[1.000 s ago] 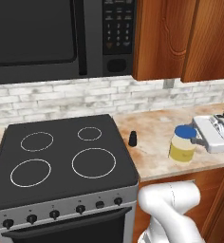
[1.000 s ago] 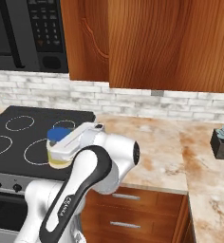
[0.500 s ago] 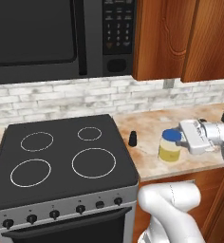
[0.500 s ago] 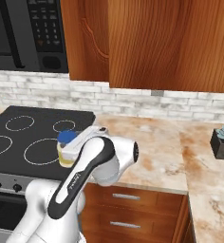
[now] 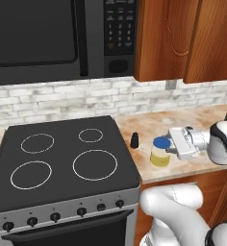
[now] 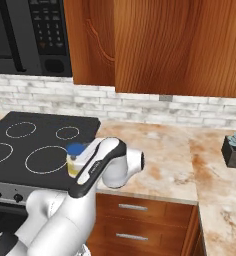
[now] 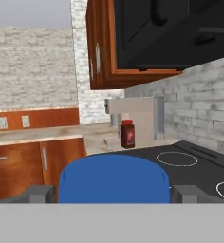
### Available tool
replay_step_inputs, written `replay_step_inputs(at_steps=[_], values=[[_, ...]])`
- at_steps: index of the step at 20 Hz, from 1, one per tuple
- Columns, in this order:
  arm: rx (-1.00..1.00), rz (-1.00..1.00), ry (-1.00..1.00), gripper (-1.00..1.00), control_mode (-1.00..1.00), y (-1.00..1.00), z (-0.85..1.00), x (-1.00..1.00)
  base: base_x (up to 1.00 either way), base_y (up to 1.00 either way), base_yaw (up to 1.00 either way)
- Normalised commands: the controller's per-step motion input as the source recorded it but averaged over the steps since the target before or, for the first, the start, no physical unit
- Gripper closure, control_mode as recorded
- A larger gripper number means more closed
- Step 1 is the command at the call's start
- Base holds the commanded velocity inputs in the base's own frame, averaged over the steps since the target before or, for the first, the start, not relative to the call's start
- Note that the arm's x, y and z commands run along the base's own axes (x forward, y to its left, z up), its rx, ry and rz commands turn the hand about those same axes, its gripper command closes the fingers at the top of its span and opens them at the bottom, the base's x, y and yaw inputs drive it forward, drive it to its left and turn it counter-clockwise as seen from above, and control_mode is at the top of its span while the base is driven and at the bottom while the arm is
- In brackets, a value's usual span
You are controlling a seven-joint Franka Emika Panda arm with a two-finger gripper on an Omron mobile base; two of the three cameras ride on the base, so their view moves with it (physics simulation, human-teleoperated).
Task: Collect the paprika, mayonnaise, and shaker from the cabinet and place them next to the stove.
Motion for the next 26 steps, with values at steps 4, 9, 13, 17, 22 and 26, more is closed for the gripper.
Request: replay_step_inputs(at_steps=[4, 9, 13, 17, 22, 26], values=[[0.0, 0.07, 0.0, 1.0, -1.0, -0.06, -0.46, 0.44, 0.0, 0.0, 0.0], [0.0, 0.03, 0.0, 1.0, -1.0, -0.04, -0.41, 0.44, 0.0, 0.0, 0.0], [0.0, 0.04, 0.0, 1.0, -1.0, 0.0, -0.36, 0.47, 0.0, 0.0, 0.0], [0.0, 0.03, 0.0, 1.0, -1.0, -0.01, -0.31, 0.4, 0.0, 0.0, 0.0], [0.0, 0.02, 0.0, 1.0, -1.0, 0.0, -0.29, 0.27, 0.0, 0.0, 0.0], [0.0, 0.01, 0.0, 1.0, -1.0, -0.02, -0.21, 0.2, 0.0, 0.0, 0.0]])
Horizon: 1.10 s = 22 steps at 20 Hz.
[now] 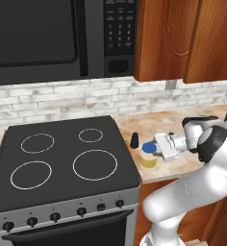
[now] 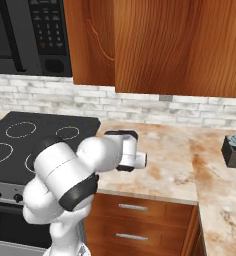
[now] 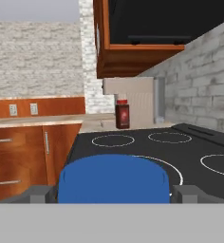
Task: Collect the paprika, mayonnaise, and shaker from the cabinet and place them next to the stove.
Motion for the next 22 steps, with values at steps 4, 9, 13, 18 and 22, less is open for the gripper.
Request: replay_step_inputs(at_steps=[4, 9, 13, 18, 22], values=[[0.0, 0.02, -0.01, 1.0, -1.0, 0.0, -0.19, 0.23, 0.0, 0.0, 0.0], [0.0, 0.02, -0.01, 1.0, -1.0, 0.0, -0.22, 0.17, 0.0, 0.0, 0.0], [0.0, 0.01, -0.06, -1.0, -1.0, 0.0, -0.27, -0.16, 0.0, 0.0, 0.0], [0.0, 0.0, -0.14, -1.0, -1.0, 0.0, 0.02, -0.3, 0.0, 0.0, 0.0], [0.0, 0.0, -0.03, -1.0, -1.0, 0.0, 0.22, 0.04, 0.0, 0.0, 0.0]])
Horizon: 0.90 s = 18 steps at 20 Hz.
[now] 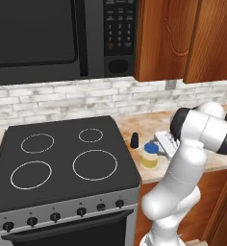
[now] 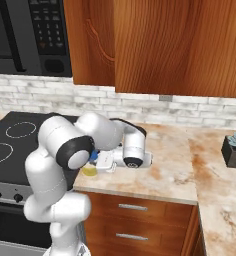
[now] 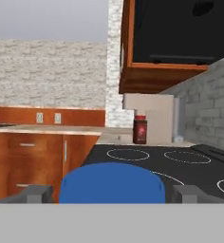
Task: Collect the paprika, mayonnaise, and shaker from the cabinet and place them next to the stove.
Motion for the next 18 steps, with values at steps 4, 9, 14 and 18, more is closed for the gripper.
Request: replay_step_inputs(at_steps=[4, 9, 14, 18], values=[[0.0, 0.0, 0.0, -1.0, -1.0, 0.0, 0.27, 0.07, 0.0, 0.0, 0.0], [0.0, 0.0, -0.02, -1.0, -1.0, 0.0, 0.37, -0.13, 0.0, 0.0, 0.0], [0.0, 0.0, -0.01, -1.0, -1.0, -0.01, 0.65, -0.84, 0.0, 0.0, 0.0], [0.0, 0.0, 0.0, -1.0, -1.0, 0.24, 0.73, -0.95, 0.0, 0.0, 0.0]])
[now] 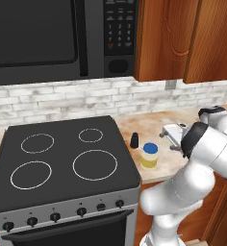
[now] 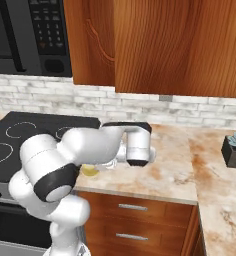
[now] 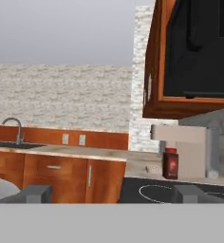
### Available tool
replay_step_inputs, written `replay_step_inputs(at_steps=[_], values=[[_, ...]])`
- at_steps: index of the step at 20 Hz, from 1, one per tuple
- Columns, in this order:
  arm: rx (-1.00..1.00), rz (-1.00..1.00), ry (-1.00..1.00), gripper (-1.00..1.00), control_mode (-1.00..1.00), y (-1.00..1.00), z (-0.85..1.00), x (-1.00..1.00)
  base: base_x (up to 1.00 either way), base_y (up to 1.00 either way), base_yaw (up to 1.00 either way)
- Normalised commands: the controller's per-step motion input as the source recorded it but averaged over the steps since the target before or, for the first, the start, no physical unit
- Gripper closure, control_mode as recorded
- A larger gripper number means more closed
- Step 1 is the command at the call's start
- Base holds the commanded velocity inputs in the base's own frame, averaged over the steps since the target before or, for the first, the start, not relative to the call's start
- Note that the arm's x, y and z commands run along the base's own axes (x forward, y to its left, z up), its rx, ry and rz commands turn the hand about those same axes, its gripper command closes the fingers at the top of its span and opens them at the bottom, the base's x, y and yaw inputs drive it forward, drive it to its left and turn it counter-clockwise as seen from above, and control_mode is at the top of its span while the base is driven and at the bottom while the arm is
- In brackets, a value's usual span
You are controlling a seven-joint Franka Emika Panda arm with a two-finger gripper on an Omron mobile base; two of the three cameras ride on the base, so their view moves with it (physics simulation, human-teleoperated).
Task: Collect the paprika, mayonnaise, and shaker from the cabinet and place them next to the stove.
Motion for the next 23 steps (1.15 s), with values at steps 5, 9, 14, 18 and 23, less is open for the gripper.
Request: replay_step_inputs(at_steps=[5, 9, 14, 18, 23], values=[[-0.09, 0.0, 0.05, -1.0, -1.0, 0.8, 0.69, -0.79, 0.0, 0.0, 0.0], [-0.14, 0.0, 0.09, -1.0, -1.0, 0.98, 0.64, -0.67, 0.0, 0.0, 0.0], [-0.16, 0.0, 0.04, -1.0, -1.0, 0.99, 0.44, -0.73, 0.0, 0.0, 0.0], [-0.15, 0.0, 0.0, -1.0, -1.0, 0.83, 0.41, -0.9, 0.0, 0.0, 0.0], [-0.17, 0.0, -0.23, -1.0, -1.0, 0.73, 0.15, -1.0, 0.0, 0.0, 0.0]])
